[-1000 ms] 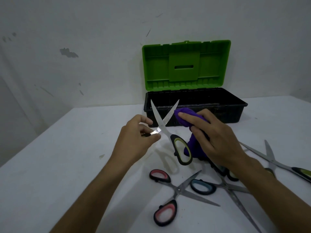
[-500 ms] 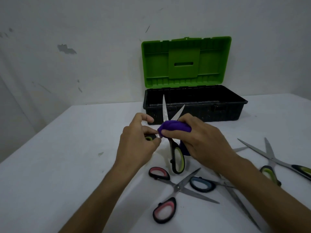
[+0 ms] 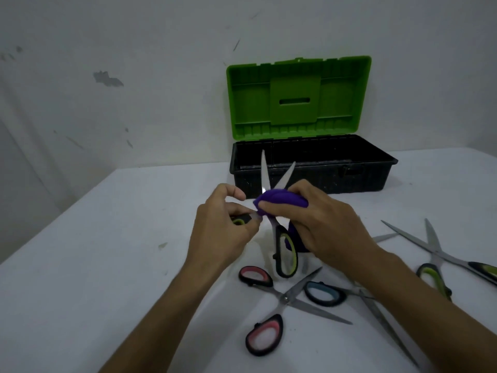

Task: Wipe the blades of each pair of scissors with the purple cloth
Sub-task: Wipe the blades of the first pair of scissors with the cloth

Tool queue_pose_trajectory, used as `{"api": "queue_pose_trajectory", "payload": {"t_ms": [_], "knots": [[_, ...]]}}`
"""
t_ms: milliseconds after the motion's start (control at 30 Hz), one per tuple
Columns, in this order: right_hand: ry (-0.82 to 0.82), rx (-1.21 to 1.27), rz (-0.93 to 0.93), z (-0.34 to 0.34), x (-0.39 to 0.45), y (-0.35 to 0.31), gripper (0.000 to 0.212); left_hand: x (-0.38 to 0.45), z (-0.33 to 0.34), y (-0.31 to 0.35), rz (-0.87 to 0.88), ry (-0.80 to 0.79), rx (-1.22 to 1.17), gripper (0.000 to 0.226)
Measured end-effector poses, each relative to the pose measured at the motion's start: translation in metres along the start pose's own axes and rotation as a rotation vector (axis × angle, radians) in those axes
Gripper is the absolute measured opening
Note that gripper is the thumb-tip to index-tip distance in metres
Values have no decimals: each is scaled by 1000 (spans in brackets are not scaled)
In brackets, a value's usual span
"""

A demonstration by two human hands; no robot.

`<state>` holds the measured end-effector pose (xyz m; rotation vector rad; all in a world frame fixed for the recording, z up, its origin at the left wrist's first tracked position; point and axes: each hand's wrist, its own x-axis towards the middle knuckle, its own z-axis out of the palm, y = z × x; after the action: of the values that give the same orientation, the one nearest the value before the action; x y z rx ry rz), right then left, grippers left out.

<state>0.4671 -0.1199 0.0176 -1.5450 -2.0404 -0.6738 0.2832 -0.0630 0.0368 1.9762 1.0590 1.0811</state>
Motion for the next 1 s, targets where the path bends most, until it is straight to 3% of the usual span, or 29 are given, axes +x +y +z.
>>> {"api": "queue_pose_trajectory", "payload": {"t_ms": [167,300,667,800,1000], "knots": [[102,-22,169,-1,0,12,64,-3,6,-1,39,-34,15,36],[129,-15,184,-3,-6,16,49,3,4,-4,-3,-60,51,28],[170,142,235,-9,-9,20,47,8,-3,-13,-70,-63,134,40],[125,183,184,-7,-10,18,49,7,0,-16,-63,-86,156,42],[-41,167,19,2,-9,7,48,4,-4,-16,-73,-161,-35,30]]}}
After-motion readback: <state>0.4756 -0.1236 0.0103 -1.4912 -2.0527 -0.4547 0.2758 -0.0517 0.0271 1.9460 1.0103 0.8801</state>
